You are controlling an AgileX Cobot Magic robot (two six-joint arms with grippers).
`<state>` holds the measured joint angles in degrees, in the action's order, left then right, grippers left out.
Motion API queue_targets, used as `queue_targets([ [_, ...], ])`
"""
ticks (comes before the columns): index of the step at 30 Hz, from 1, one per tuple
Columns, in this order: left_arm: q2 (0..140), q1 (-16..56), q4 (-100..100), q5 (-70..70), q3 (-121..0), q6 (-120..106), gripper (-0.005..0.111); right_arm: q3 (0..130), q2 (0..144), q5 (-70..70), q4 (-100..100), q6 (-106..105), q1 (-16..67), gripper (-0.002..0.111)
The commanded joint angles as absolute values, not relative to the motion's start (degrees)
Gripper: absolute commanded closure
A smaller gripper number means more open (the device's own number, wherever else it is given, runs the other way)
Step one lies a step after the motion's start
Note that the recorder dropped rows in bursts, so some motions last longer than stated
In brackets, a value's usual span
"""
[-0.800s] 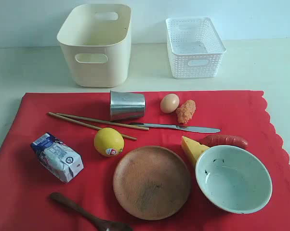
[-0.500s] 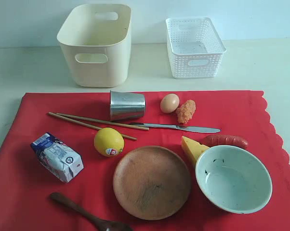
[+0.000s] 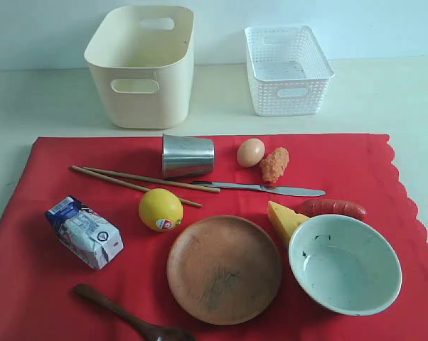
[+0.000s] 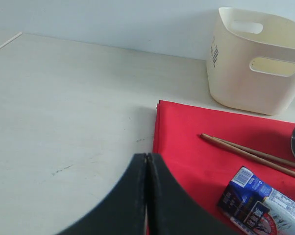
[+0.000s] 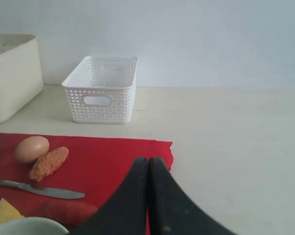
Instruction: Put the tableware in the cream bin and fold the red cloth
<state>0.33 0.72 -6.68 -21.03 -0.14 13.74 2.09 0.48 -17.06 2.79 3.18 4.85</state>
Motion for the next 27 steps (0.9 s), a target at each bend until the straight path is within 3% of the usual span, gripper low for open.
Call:
queue_targets([
  [1,0.0,0.5,-6.9,-20.7,0.0,13.7,0.107,6.3,4.6,-16.7,3.0,3.0,5.0,0.108],
  [27,0.0,0.5,-6.9,-20.7,0.0,13.7,0.107,35.2,54.2,-16.5,3.0,3.0,5.0,0.108],
])
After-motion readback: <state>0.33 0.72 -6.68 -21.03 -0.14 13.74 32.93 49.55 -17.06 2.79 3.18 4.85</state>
